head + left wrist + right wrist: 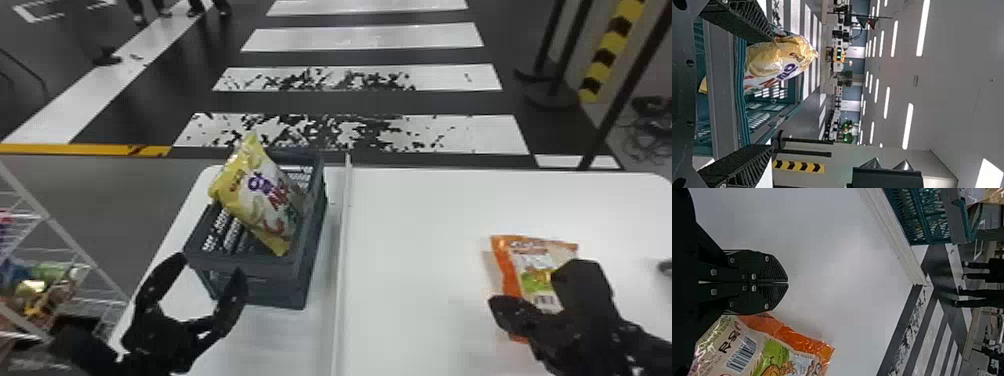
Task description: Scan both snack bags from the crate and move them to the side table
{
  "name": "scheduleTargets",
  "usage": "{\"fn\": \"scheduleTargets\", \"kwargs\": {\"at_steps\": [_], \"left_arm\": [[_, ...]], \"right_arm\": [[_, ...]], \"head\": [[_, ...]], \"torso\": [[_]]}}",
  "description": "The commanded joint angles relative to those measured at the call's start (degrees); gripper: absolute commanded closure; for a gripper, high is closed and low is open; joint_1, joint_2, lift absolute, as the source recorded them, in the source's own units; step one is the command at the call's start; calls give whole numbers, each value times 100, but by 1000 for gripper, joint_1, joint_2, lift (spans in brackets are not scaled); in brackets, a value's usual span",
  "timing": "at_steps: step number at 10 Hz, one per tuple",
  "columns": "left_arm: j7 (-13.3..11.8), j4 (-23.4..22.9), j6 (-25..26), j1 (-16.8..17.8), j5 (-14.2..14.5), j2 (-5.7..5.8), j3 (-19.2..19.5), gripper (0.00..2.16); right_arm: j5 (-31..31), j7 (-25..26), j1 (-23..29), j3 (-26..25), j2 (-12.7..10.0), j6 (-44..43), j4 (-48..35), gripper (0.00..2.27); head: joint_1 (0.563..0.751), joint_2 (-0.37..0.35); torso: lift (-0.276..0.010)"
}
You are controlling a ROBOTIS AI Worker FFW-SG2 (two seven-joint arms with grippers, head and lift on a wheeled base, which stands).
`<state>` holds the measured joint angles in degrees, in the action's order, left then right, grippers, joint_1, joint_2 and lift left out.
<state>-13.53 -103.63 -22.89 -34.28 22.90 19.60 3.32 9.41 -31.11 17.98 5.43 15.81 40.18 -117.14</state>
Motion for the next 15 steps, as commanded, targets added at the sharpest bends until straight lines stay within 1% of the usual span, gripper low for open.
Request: {"fn": "scheduleTargets", "kwargs": {"at_steps": [1, 2, 3, 4, 5, 6, 7, 9, 10, 11, 12, 15], "left_arm": [[0, -34, 0, -9, -4, 0, -7, 29], [0, -52, 0, -35, 4, 0, -7, 29], [0, -52, 0, -44, 4, 9, -7, 29], [0, -69, 0, -44, -4, 9, -7, 29], [0, -87, 0, -44, -4, 17, -7, 29], [0, -87, -18, -44, -4, 26, -7, 29], [0, -78, -18, -44, -4, 35, -7, 29], [0, -78, 0, -44, -4, 35, -7, 29], [0, -69, 0, -44, -13, 44, -7, 29], [0, -60, 0, -44, -13, 44, -7, 29], [0, -60, 0, -44, -13, 35, -7, 29], [0, -25, 0, -44, -31, 17, 2, 29]], "right_arm": [[-563, 43, -58, -349, -69, -225, -239, 1949], [-563, 351, -119, -719, -183, -243, -486, 1457], [-563, 483, -163, -1088, -289, -225, -644, 495], [-590, 623, -163, -1351, -332, -190, -696, 134], [-634, 746, -146, -1597, -350, -172, -688, 76], [-765, 808, -137, -1861, -350, -172, -573, 76], [-924, 905, -181, -2116, -332, -172, -310, 76], [-1011, 940, -453, -2582, -315, -208, 429, 76], [-1047, 1001, -594, -2775, -271, -225, 771, 76], [-1108, 1019, -752, -2925, -165, -225, 1132, 76], [-1117, 1010, -963, -2986, -25, -225, 1562, 76], [-1099, 861, -1605, -2951, 485, -401, 2898, 76]], "head": [[695, 142], [695, 148], [695, 116], [695, 70], [695, 51], [695, -3], [695, -22], [695, -100], [695, -140], [695, -162], [695, -200], [695, -280]], "torso": [[-99], [-99], [-99], [-99], [-99], [-99], [-99], [-99], [-99], [-99], [-99], [-99]]}}
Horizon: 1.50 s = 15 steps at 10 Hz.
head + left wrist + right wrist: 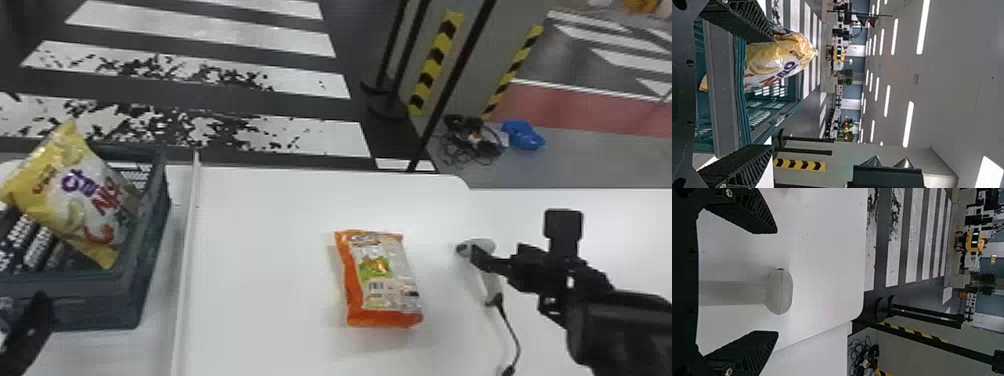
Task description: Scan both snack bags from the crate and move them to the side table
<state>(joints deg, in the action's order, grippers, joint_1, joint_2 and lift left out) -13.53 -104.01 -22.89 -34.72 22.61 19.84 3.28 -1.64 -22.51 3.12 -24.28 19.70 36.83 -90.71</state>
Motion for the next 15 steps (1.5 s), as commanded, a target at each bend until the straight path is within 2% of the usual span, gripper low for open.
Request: {"fn": "scheduleTargets", "kwargs": {"at_steps": [1, 2, 6, 8, 10, 11, 12, 14, 15], "left_arm": [[0, 30, 0, 0, -2, -6, 5, 29], [0, 47, 0, 9, -2, -15, 5, 29], [0, 118, -18, 79, -2, -24, -3, 29], [0, 161, -18, 105, -2, -15, -3, 29], [0, 188, -35, 114, 7, -6, -3, 29], [0, 214, -35, 132, 7, -6, -3, 29], [0, 223, -35, 132, 7, -15, -3, 29], [0, 223, -35, 132, 7, -15, -3, 29], [0, 223, -35, 132, 7, -15, -3, 29]], "right_arm": [[15, -96, -365, 99, 306, -118, 722, 76], [32, -131, -532, 248, 482, -118, 1073, 73], [279, -430, -927, 679, 544, -118, 1794, 53], [410, -456, -1129, 793, 570, -136, 2145, 221], [463, -518, -1164, 793, 596, -136, 2216, 772], [516, -562, -1164, 793, 614, -83, 2216, 1420], [507, -562, -1138, 758, 605, -48, 2216, 1932], [490, -676, -1068, 723, 596, -83, 2137, 2165], [498, -658, -1006, 697, 570, -65, 2005, 2209]], "head": [[695, -290], [695, -306], [695, -313], [695, -303], [695, -301], [695, -301], [695, -303], [695, -308], [695, -306]], "torso": [[-99], [-99], [-99], [-99], [-99], [-99], [-99], [-99], [-99]]}}
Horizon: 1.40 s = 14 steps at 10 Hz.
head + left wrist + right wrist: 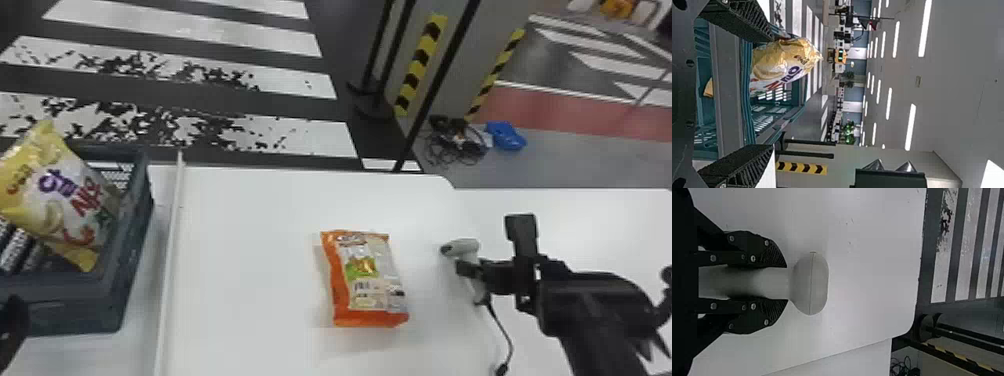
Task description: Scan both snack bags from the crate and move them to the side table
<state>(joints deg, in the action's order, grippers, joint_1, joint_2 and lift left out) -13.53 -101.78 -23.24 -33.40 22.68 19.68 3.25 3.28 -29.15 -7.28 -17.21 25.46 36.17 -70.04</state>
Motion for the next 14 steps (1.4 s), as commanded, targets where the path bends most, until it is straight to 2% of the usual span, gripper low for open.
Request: {"fn": "scheduleTargets", "kwargs": {"at_steps": [1, 4, 7, 10, 14], "left_arm": [[0, 0, 0, 0, 0, 0, 0, 29], [0, 0, 0, 0, 0, 0, -17, 29], [8, 9, 0, 9, 0, 9, -35, 29], [8, 18, 0, 26, 0, 9, -44, 29], [8, 44, 0, 26, 9, 18, -61, 29]], "right_arm": [[6, 23, 113, -98, -59, 194, -334, 2216], [41, 155, 640, -283, -314, 1249, -1776, 2223], [164, 348, 1308, -301, -710, 2532, -3525, 2223], [331, 357, 1668, -125, -964, 3428, -4861, 2223], [648, 366, 2169, 350, -1281, 4360, -6153, 2223]], "head": [[695, -304], [695, -300], [695, -277], [695, -228], [695, -161]], "torso": [[-99], [-99], [-99], [-99], [-99]]}}
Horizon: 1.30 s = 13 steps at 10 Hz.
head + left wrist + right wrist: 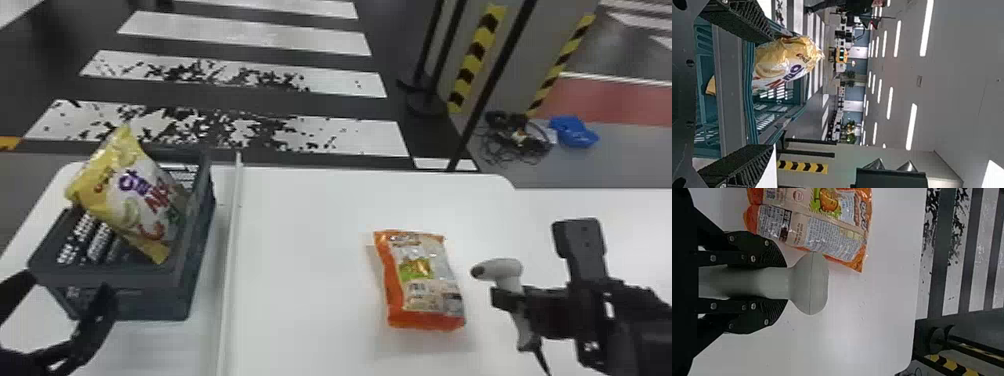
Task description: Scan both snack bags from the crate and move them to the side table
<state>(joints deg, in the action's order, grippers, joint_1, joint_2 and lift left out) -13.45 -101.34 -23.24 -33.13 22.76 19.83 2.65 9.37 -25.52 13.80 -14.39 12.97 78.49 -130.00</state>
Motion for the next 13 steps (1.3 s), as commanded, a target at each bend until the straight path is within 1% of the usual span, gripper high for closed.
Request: {"fn": "scheduleTargets", "kwargs": {"at_steps": [1, 3, 4, 6, 8, 9, 11, 13], "left_arm": [[0, 0, 0, 0, 0, 12, -2, 29], [0, 0, 0, 17, 0, 21, -63, 29], [0, 0, 0, 26, 0, 30, -72, 29], [0, 0, 0, 35, 0, 48, -98, 29], [0, -9, 0, 35, 0, 56, -107, 29], [0, 0, -18, 35, 0, 65, -98, 29], [0, 0, -35, 35, 9, 65, -89, 29], [0, 9, -53, 35, 9, 65, -89, 29]], "right_arm": [[127, 4, 149, 235, -84, 338, -447, 2223], [329, 12, 246, 560, -198, 831, -957, 2223], [417, 12, 281, 771, -260, 1024, -1142, 2223], [689, 12, 316, 1325, -304, 1041, -1230, 2223], [962, 48, 176, 1879, -330, 1024, -1186, 2223], [1006, 39, 88, 2002, -357, 971, -1098, 2223], [1059, 48, 18, 2037, -348, 954, -1019, 2223], [1120, 48, 88, 2046, -348, 954, -1019, 2223]], "head": [[695, -141], [695, -99], [695, -91], [695, -43], [695, 9], [695, 23], [695, 56], [695, 58]], "torso": [[-99], [-99], [-99], [-99], [-99], [-99], [-99], [-99]]}}
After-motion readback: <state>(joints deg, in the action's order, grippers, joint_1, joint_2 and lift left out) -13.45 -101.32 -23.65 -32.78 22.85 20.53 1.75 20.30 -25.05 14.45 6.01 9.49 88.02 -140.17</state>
